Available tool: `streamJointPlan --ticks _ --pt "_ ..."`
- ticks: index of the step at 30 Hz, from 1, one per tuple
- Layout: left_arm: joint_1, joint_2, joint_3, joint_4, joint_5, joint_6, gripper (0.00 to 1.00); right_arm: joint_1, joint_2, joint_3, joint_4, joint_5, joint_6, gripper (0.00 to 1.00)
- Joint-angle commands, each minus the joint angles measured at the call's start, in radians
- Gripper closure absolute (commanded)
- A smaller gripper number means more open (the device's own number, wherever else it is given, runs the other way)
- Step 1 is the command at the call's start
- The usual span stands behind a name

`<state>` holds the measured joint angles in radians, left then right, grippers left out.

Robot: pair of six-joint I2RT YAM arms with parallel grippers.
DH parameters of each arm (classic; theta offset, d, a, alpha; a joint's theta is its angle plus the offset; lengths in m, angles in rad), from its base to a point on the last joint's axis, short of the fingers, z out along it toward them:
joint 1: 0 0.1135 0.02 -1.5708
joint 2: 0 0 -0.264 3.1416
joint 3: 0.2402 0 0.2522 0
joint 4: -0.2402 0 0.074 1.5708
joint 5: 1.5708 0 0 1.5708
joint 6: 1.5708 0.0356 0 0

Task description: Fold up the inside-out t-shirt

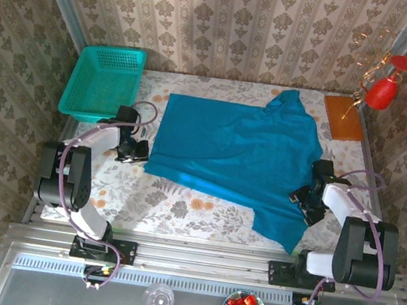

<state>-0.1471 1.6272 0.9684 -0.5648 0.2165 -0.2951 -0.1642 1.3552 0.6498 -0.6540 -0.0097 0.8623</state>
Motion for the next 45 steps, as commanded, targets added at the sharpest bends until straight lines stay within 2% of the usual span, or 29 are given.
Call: streamJointPlan --ticks 1,5,9,13,18,19,26,30,34,36,39,42,45 --pt "-0.009 -0.059 -0.029 0.037 0.003 -0.022 0.75 -0.064 0.051 0.023 -0.010 0.038 -0.052 0.28" --pt "-0.011 -0.148 -0.069 0.013 -0.003 -0.045 0.70 -0.124 0.069 0.076 -0.056 0.089 -0.091 0.28" --pt "-0.032 -0.216 -0.111 -0.027 0.014 -0.048 0.71 -0.130 -0.016 0.099 -0.097 0.114 -0.103 0.29" --pt "-0.106 -0.236 -0.146 -0.044 0.039 -0.073 0.71 -0.113 -0.089 0.099 -0.093 0.016 -0.165 0.31" --pt "-0.153 -0.208 -0.184 0.063 0.115 -0.117 0.70 -0.018 -0.100 0.079 0.008 -0.317 -0.299 0.34" --pt "-0.158 -0.198 -0.181 0.079 0.126 -0.119 0.69 0.013 -0.087 0.082 0.022 -0.351 -0.303 0.34" --pt "-0.169 -0.097 -0.152 0.086 0.142 -0.101 0.69 0.223 0.045 0.130 0.083 -0.418 -0.288 0.36" --pt "-0.174 -0.103 -0.204 0.059 0.136 -0.108 0.73 0.274 0.122 0.152 0.074 -0.363 -0.281 0.36" --pt "-0.184 -0.166 -0.282 0.062 0.149 -0.142 0.77 0.270 0.159 0.159 -0.006 -0.205 -0.246 0.35" --pt "-0.187 -0.208 -0.311 0.054 0.149 -0.161 0.78 0.261 0.156 0.147 -0.047 -0.131 -0.224 0.34" --pt "-0.189 -0.268 -0.332 0.038 0.159 -0.183 0.78 0.242 0.111 0.101 -0.067 -0.087 -0.201 0.34" --pt "-0.188 -0.316 -0.287 0.010 0.147 -0.185 0.75 0.236 0.053 0.060 -0.057 -0.073 -0.193 0.33" --pt "-0.171 -0.308 -0.174 -0.019 0.103 -0.155 0.70 0.235 0.042 0.055 -0.056 -0.054 -0.201 0.33"
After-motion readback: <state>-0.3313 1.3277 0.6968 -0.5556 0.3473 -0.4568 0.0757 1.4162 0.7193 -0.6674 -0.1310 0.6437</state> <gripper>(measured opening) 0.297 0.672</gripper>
